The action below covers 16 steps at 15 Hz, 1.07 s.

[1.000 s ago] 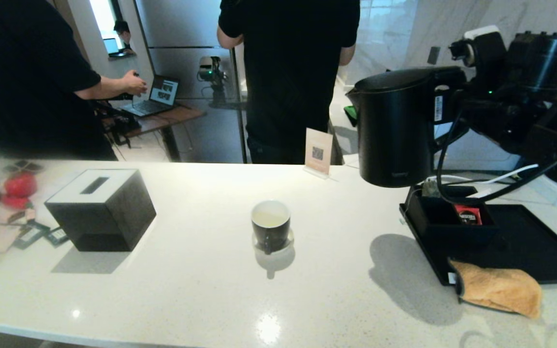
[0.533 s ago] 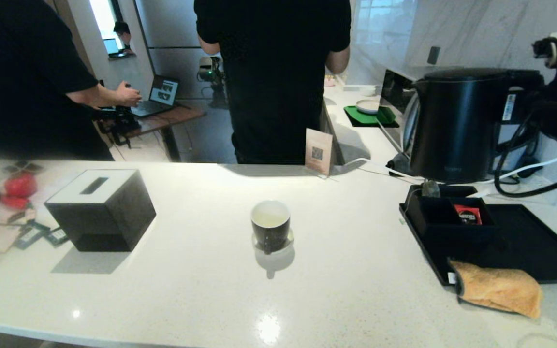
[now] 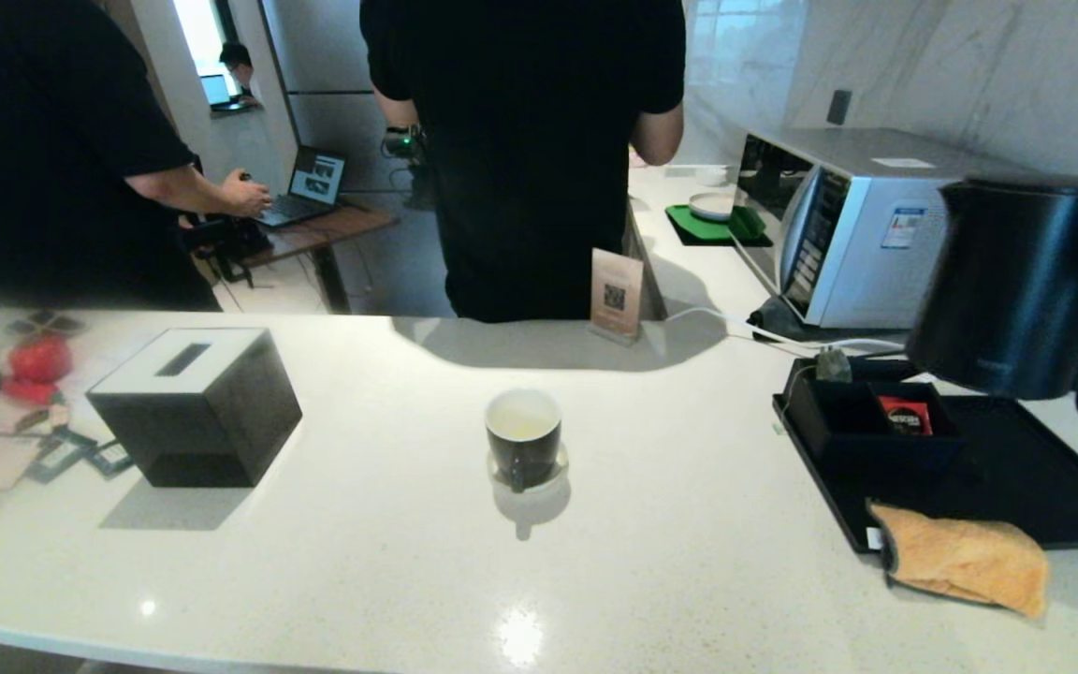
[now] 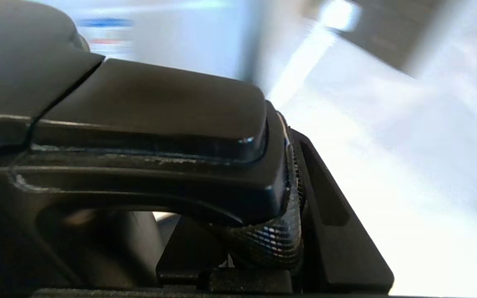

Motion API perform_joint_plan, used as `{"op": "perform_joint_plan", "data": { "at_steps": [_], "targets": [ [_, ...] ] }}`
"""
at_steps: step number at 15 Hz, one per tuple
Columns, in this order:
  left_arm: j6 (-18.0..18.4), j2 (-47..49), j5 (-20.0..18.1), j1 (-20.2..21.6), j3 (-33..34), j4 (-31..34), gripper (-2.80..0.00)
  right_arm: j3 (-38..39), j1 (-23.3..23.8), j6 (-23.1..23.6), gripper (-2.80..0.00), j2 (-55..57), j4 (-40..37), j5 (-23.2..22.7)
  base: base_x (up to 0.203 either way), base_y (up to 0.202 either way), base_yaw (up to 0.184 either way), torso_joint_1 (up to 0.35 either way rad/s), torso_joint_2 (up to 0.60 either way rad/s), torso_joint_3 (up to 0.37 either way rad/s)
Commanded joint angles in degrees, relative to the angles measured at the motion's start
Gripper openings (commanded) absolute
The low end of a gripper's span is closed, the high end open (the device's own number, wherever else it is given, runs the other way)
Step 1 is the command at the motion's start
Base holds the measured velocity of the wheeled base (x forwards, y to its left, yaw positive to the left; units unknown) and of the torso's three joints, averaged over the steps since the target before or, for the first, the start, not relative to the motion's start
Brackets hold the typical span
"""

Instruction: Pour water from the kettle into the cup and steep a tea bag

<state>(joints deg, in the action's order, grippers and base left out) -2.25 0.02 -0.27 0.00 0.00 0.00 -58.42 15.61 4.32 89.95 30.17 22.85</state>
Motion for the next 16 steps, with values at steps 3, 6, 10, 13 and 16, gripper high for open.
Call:
{"op": "perform_joint_plan", "data": {
  "at_steps": [3,6,10,13,16],
  "targets": [
    [-0.1,0.1,0.0,0.0,0.0,0.0,-2.80,6.8,11.5,-0.8,-2.80,-1.4,2.2,0.0,0.000,0.000,0.000,0.000,0.00,0.000],
    [0.0,0.1,0.0,0.0,0.0,0.0,-2.80,10.8,15.9,-0.9,-2.80,1.0,6.6,0.0,0.000,0.000,0.000,0.000,0.00,0.000],
    [0.0,0.0,0.0,0.0,0.0,0.0,-2.80,12.6,17.2,-2.0,-2.80,5.2,13.0,0.0,0.000,0.000,0.000,0.000,0.00,0.000],
    [-0.1,0.1,0.0,0.0,0.0,0.0,-2.80,15.1,17.2,-2.8,-2.80,7.6,16.9,-0.1,0.000,0.000,0.000,0.000,0.00,0.000],
    [-0.1,0.1,0.0,0.0,0.0,0.0,-2.80,18.6,17.1,-2.9,-2.80,10.7,22.8,-0.1,0.000,0.000,0.000,0.000,0.00,0.000]
  ]
}}
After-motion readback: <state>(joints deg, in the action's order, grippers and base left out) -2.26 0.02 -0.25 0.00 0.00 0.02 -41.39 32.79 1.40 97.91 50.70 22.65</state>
